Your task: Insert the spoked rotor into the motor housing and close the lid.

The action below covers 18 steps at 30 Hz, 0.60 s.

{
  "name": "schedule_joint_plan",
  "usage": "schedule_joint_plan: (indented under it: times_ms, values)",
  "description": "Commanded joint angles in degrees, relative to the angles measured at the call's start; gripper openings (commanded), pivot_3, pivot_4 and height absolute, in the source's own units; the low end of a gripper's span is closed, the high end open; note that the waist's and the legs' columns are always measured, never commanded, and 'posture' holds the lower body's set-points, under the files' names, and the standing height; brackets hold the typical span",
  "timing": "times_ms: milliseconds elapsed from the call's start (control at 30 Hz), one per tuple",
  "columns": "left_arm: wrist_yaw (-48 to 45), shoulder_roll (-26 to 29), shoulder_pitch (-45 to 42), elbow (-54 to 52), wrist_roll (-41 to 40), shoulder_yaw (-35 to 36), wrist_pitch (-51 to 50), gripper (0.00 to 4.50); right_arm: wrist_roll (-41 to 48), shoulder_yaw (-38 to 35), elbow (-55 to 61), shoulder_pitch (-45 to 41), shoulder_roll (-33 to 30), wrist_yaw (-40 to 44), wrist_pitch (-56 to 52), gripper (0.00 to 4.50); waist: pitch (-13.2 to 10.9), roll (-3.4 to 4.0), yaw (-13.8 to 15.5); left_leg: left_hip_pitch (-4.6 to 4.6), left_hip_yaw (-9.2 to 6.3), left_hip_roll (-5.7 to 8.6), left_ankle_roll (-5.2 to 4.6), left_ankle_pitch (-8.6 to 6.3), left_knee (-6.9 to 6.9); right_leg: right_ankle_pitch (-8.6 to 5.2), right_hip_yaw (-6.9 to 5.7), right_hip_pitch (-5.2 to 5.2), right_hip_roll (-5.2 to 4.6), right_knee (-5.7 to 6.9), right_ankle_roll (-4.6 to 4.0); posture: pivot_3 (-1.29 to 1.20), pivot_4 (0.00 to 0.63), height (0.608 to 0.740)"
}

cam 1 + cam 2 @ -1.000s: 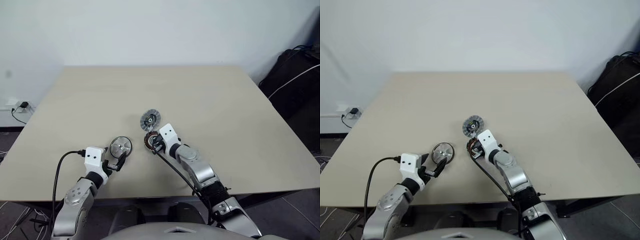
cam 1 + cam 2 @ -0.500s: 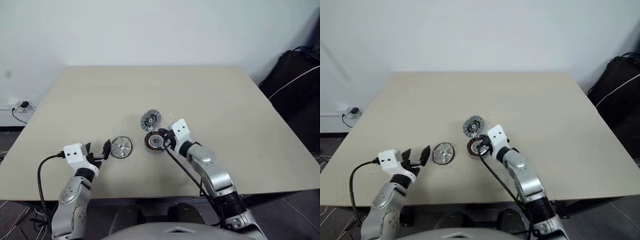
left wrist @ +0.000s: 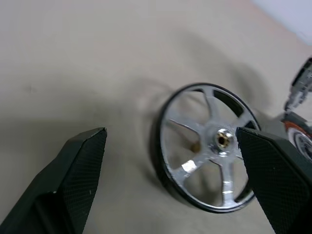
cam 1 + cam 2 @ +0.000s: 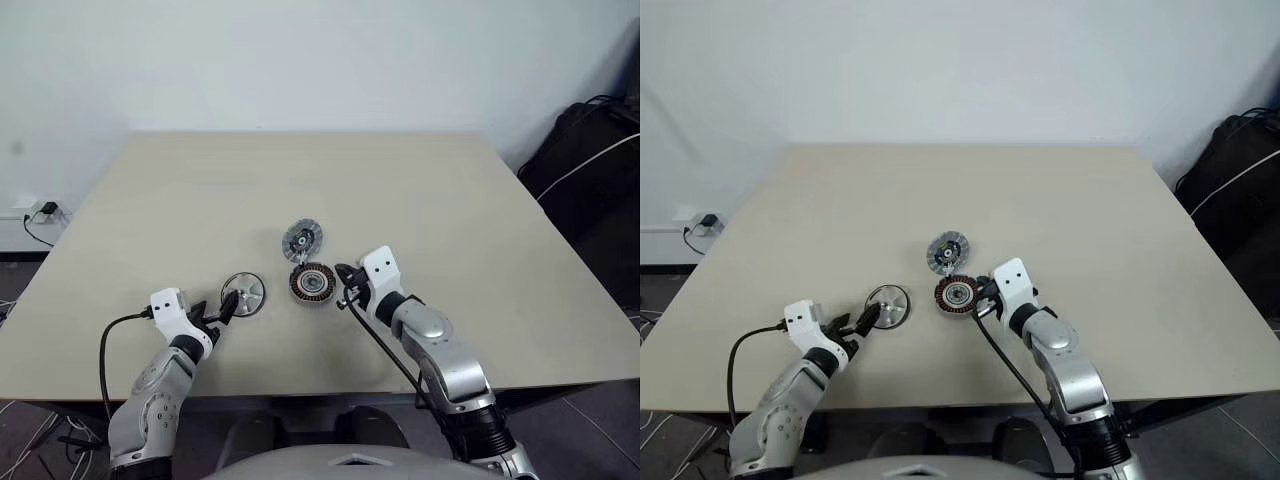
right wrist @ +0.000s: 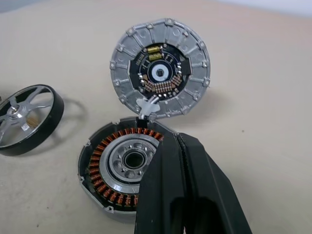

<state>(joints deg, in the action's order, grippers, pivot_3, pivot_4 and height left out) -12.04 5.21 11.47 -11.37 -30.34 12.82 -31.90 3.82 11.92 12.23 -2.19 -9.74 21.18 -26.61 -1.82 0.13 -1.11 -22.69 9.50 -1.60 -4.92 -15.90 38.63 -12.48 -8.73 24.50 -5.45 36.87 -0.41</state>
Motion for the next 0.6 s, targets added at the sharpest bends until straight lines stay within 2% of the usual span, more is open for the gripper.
schedule_joint_plan:
  times_ms: [33,300,600]
  values:
    - [-0.1,-0.3,-2.0,-0.5,-2.7,0.4,-2.5,4.50,0.5,-0.5,2.4,-0.6,0.3,-0.5,0.4,0.04,0.0,0.00,0.0,0.00,0.00,0.00,0.00,0.00,0.00,0.00,0.00,0.00,0.00,0.00,0.00,0.00,0.000,0.740]
    - [2.3,-2.5,-5.1,-1.2,-6.5,1.2,-7.1,4.50,0.5,-0.6,1.8,-0.7,0.6,-0.9,0.6,0.04,0.0,-0.01,0.0,0.00,0.00,0.00,0.02,0.01,0.02,0.01,0.02,-0.01,0.01,0.01,0.01,0.00,0.000,0.740]
    - [4.6,-4.5,-5.0,-1.6,-10.8,2.9,-9.5,4.50,0.6,-0.3,1.9,-0.2,0.8,-1.2,0.4,0.04,0.0,-0.03,0.0,0.01,0.00,0.00,0.03,0.02,0.02,0.01,0.04,-0.02,0.03,0.02,0.01,0.00,0.000,0.740]
